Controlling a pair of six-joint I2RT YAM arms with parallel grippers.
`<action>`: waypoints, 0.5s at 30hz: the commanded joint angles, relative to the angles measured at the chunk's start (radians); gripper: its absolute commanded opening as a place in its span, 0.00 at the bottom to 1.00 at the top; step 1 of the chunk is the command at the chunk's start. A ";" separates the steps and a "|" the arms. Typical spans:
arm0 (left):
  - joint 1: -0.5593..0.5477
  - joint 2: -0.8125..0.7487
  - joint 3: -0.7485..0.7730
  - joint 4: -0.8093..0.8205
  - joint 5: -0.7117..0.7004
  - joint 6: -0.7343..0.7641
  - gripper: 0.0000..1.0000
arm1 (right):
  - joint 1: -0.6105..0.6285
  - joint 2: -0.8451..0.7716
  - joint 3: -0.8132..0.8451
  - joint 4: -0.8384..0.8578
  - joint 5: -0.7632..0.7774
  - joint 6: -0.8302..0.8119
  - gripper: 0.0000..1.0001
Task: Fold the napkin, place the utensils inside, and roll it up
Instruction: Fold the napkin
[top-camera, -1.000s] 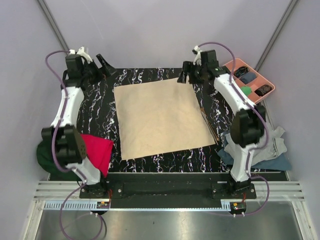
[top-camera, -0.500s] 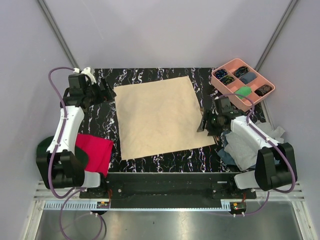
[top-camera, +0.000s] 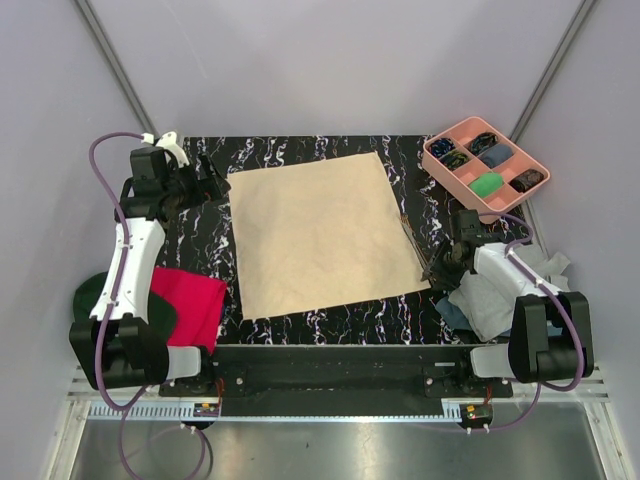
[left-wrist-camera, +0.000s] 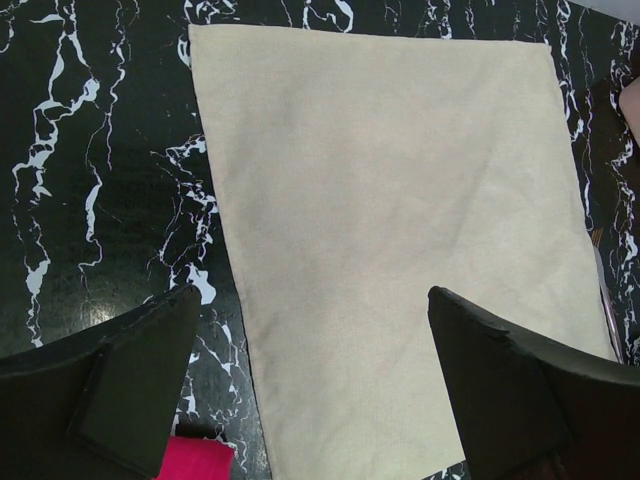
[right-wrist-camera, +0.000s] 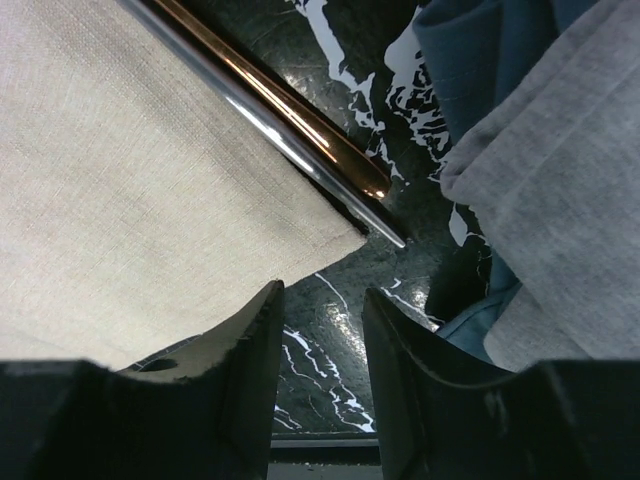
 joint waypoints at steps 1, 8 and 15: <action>0.001 -0.011 0.019 0.029 0.043 0.006 0.99 | -0.014 0.008 0.005 0.016 0.050 0.014 0.45; 0.001 -0.006 0.017 0.029 0.055 0.003 0.99 | -0.028 0.053 -0.010 0.050 0.062 0.012 0.43; 0.001 -0.004 0.019 0.029 0.055 0.003 0.99 | -0.037 0.093 -0.027 0.102 0.053 0.020 0.41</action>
